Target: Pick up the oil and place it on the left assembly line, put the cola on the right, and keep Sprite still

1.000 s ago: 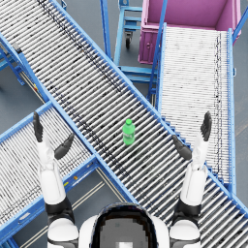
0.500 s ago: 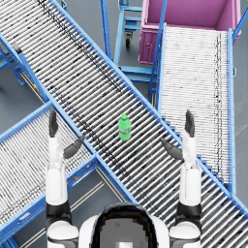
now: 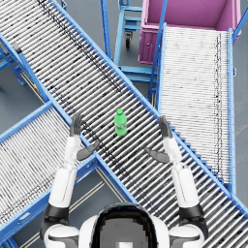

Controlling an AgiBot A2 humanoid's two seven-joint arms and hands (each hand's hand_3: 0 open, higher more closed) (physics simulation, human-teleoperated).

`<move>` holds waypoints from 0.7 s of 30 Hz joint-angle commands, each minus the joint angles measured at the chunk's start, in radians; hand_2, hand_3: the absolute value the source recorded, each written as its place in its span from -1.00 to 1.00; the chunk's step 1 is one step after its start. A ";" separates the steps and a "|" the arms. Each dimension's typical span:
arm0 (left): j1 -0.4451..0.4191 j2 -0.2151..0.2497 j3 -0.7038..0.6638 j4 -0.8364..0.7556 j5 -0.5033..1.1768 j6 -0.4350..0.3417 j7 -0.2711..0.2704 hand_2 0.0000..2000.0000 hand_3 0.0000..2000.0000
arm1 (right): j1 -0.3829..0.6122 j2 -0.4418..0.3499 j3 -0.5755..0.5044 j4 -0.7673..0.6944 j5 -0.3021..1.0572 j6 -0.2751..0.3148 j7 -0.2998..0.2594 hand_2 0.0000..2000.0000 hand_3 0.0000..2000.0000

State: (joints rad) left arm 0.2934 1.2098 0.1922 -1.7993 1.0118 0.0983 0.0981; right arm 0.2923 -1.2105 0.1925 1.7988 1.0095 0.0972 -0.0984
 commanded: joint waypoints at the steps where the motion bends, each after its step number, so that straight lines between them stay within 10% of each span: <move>1: -0.001 -0.001 0.003 0.001 -0.003 0.001 0.001 -1.00 -1.00 | -0.001 0.001 0.003 -0.001 -0.003 0.001 -0.001 -1.00 -1.00; 21: -0.004 -0.003 0.010 0.003 -0.012 0.003 0.003 -1.00 -1.00 | -0.003 0.004 0.010 -0.003 -0.010 0.003 -0.003 -1.00 -1.00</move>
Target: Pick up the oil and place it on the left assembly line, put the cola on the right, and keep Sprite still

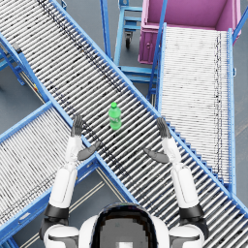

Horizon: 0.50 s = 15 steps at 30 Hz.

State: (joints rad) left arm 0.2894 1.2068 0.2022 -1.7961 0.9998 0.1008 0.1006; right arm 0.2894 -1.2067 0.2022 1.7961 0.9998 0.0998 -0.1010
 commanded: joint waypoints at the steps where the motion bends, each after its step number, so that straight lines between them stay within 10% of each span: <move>1: 0.000 0.000 0.000 0.000 0.000 0.000 0.000 -1.00 -1.00 | 0.000 0.000 0.000 0.000 0.000 0.000 0.000 -1.00 -1.00; 15: 0.000 0.000 0.000 0.000 0.000 0.000 0.000 -1.00 -1.00 | 0.000 0.000 0.000 0.000 0.000 0.000 0.000 -1.00 -1.00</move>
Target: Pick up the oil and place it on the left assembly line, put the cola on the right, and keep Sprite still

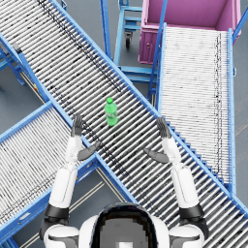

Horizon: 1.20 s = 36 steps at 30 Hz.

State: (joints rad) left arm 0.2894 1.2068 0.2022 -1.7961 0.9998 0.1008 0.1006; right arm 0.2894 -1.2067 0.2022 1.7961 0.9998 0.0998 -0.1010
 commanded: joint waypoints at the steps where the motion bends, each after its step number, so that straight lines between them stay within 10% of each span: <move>1: 0.000 0.000 0.000 0.000 0.000 0.000 0.000 -1.00 -1.00 | 0.000 0.000 0.000 0.000 0.000 0.000 0.000 -1.00 -1.00; 36: 0.000 0.000 0.000 0.000 0.000 0.000 0.000 -1.00 -1.00 | 0.000 0.000 0.000 0.000 0.000 0.000 0.000 -1.00 -1.00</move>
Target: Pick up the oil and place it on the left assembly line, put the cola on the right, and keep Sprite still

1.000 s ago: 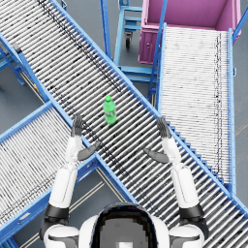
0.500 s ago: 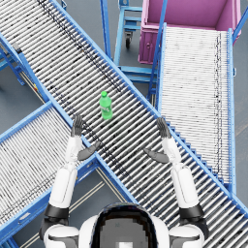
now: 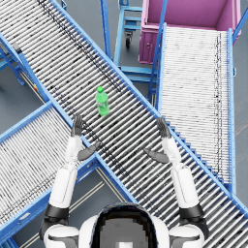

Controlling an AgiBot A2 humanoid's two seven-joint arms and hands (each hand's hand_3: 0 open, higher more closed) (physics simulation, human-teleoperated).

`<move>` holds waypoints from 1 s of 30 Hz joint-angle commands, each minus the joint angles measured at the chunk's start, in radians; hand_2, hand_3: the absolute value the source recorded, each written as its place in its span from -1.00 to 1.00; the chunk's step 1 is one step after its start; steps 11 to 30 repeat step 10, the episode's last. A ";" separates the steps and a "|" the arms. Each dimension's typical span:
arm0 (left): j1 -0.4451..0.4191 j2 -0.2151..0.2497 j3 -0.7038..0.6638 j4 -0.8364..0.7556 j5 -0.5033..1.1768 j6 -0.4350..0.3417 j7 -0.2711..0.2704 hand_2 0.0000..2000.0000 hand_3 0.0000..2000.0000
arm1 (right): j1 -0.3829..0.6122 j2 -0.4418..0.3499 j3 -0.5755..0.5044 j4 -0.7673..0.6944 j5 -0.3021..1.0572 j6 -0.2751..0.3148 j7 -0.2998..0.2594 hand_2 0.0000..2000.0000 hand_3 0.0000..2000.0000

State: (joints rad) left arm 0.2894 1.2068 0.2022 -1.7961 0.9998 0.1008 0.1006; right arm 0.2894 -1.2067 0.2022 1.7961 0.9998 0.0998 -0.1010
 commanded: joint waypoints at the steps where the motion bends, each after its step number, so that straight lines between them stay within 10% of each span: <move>1: 0.000 0.000 0.000 0.000 0.000 0.000 0.000 -1.00 -1.00 | 0.000 0.000 0.000 0.000 0.000 0.000 0.000 -1.00 -1.00; 30: 0.000 0.000 0.000 0.000 0.000 0.000 0.000 -1.00 -1.00 | 0.000 0.000 0.000 0.000 0.000 0.000 0.000 -1.00 -1.00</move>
